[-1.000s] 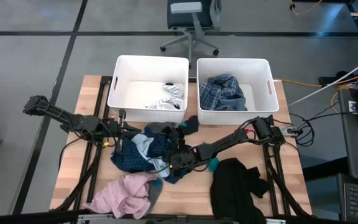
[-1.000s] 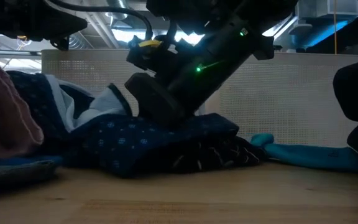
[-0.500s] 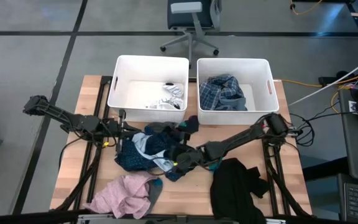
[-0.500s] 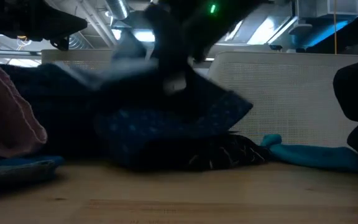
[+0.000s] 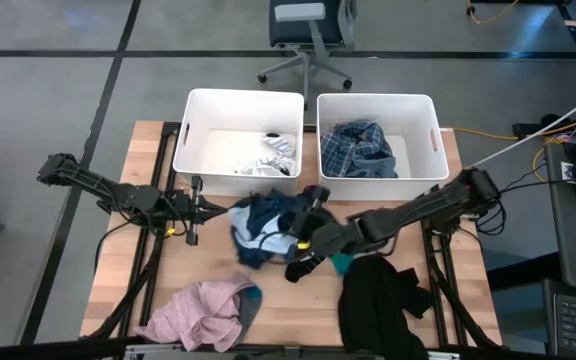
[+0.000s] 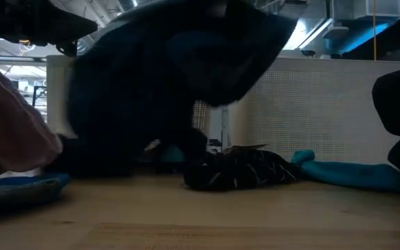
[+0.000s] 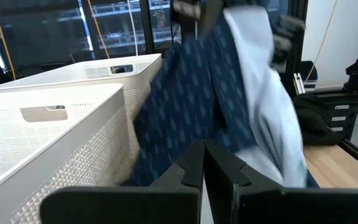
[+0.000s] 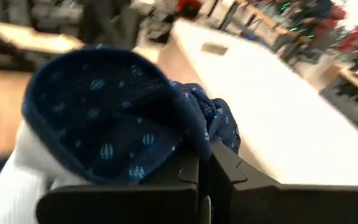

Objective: Sort clothes
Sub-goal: Put the blue shirt into the right white bin

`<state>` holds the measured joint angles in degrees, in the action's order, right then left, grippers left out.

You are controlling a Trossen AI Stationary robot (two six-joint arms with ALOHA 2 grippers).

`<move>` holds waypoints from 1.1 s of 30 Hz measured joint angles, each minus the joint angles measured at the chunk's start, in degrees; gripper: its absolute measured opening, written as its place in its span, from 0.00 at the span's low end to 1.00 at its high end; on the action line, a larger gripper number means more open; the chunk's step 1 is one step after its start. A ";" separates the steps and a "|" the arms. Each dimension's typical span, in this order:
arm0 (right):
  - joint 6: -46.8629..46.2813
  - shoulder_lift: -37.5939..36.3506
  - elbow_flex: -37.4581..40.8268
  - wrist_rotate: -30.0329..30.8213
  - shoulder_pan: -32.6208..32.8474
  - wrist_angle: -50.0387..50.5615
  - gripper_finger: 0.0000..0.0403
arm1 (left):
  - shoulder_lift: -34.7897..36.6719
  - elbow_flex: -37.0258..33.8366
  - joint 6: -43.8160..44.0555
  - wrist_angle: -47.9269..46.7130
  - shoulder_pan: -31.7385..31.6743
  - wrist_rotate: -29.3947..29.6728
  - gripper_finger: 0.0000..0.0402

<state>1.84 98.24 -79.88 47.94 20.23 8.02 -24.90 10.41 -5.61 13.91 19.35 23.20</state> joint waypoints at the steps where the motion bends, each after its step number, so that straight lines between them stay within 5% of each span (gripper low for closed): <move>1: 0.69 -1.16 0.00 1.02 0.02 -0.02 0.02 | 0.00 0.00 0.19 0.00 0.00 -0.01 0.00; 16: 16.83 -18.57 -0.07 19.01 0.00 -3.37 0.03 | 0.00 0.00 0.11 0.00 0.00 0.00 0.00; 33: 55.58 -32.35 -0.13 24.74 -8.36 -36.43 0.04 | 0.00 0.00 -0.24 0.02 0.00 0.00 0.00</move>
<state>57.42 65.89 -80.01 72.69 11.87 -28.41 -24.90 10.41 -5.85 13.93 19.35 23.20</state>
